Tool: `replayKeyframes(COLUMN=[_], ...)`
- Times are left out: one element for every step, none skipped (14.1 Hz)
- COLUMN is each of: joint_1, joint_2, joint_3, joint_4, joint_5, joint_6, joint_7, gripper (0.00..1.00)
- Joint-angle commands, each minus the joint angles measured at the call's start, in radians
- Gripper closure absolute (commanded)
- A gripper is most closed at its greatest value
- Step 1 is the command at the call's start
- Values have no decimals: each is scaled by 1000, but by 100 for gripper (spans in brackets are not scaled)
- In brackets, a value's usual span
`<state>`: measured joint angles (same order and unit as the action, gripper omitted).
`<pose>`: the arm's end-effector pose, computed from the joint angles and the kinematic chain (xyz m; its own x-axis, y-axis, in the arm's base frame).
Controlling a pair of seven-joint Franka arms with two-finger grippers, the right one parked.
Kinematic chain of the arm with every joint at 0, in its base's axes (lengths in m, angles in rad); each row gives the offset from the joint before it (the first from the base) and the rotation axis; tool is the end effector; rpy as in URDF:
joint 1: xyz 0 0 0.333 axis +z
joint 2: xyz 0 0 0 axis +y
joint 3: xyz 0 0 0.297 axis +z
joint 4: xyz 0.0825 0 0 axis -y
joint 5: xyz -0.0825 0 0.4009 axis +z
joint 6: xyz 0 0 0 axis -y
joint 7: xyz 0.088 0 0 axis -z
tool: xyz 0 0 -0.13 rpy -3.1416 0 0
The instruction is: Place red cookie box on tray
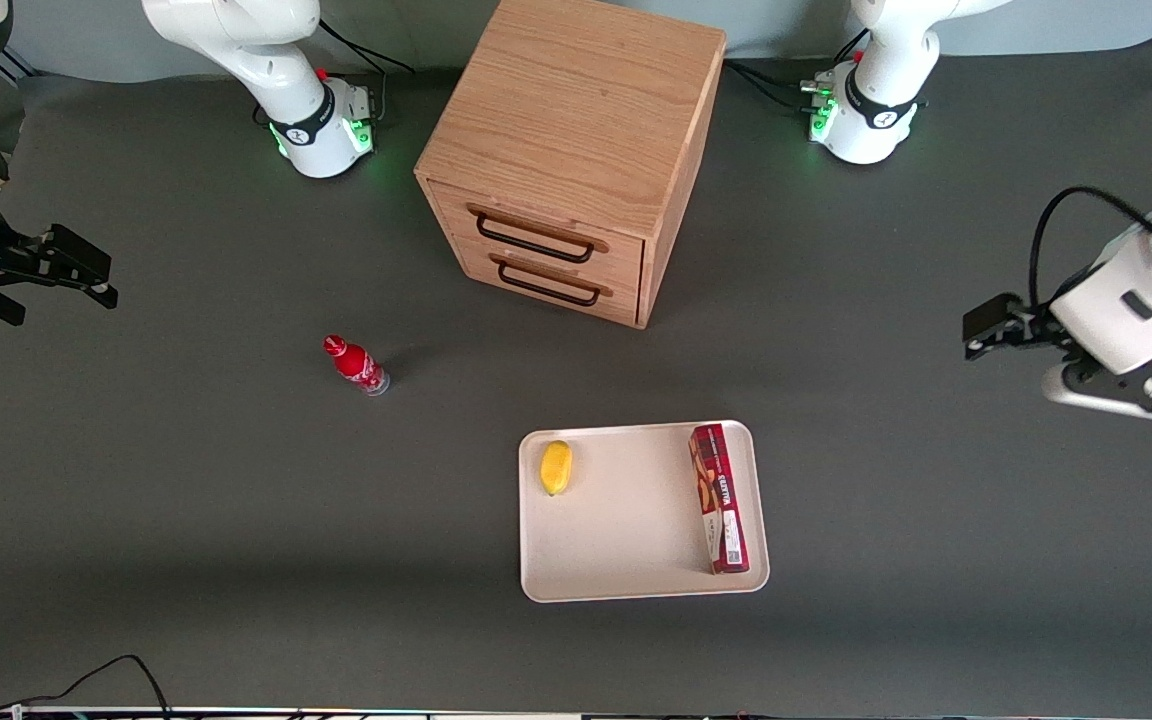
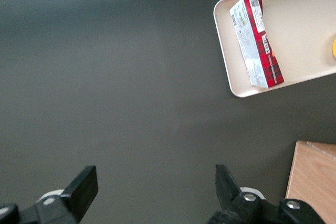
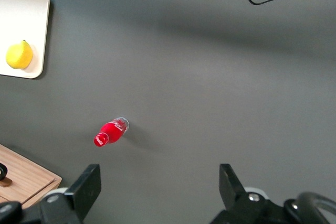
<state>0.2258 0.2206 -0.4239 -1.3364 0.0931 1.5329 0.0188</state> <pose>0.6208 -0.0842 0.5711 0.9791 -0.2033 -0.0053 -0.2033 -0.9791 -0.0028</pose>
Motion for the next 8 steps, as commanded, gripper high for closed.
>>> replayKeyframes(joint_1=[32, 33, 32, 33, 32, 33, 32, 29], joint_2=[-144, -156, -164, -161, -152, -139, -124, -112], joint_3=[2, 4, 7, 8, 10, 8, 7, 5], joint_4=[-141, -147, -147, -135, -110, -87, -60, -37], joint_5=[-32, -32, -32, -33, -33, -27, -26, -27], joint_6=[6, -5, -8, -10, -14, -31, -42, -49], joint_7=[35, 35, 35, 21, 17, 27, 27, 14], gripper=[0, 0, 0, 0, 0, 0, 0, 0])
